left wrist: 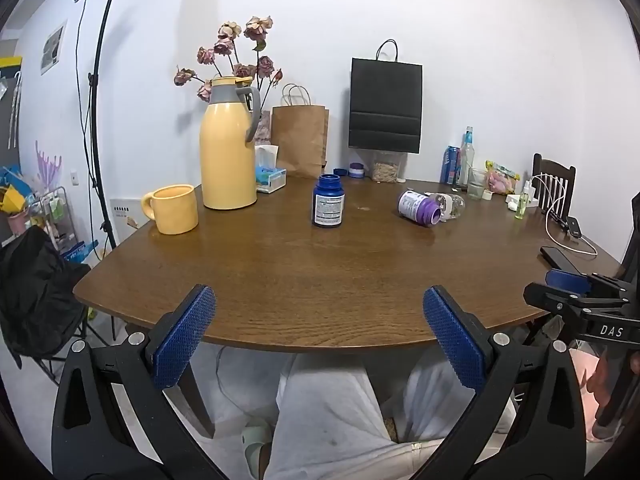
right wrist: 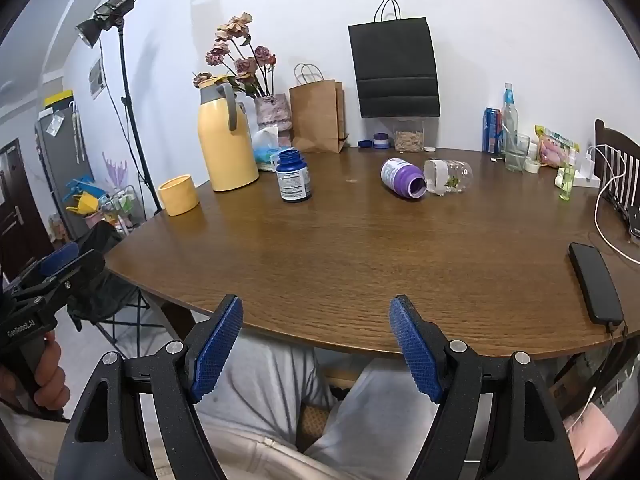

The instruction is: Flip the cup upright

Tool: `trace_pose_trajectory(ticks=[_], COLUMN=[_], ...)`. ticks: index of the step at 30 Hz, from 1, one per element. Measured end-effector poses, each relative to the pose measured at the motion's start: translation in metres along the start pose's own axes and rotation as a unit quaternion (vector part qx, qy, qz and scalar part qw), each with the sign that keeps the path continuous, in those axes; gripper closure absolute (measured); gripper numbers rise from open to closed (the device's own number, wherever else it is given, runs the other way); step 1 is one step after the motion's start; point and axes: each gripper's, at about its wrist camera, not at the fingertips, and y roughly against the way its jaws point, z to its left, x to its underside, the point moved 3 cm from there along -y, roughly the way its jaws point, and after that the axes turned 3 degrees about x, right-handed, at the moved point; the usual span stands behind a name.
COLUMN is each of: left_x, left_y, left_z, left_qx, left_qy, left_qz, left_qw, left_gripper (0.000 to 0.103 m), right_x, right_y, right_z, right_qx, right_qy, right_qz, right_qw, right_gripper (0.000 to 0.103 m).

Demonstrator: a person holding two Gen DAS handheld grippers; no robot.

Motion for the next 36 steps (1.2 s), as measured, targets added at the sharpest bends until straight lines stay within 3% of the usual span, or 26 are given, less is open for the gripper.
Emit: trace_pose_trajectory(ticks=[36], left_x=[-0.0055], left_y=[0.0036], left_z=[-0.0020], left_qx=[0.001], left_qy=[-0.004], left_qz=[-0.003], left_qw=[1.0000], left_gripper=[0.000], right_x=[0.0002], right_y=[0.0008], right_z=[-0.0006], right_qx=[-0.004], right_qy=[-0.006], right_qz=[-0.006], right_qw=[1.000], right_gripper=[0.022])
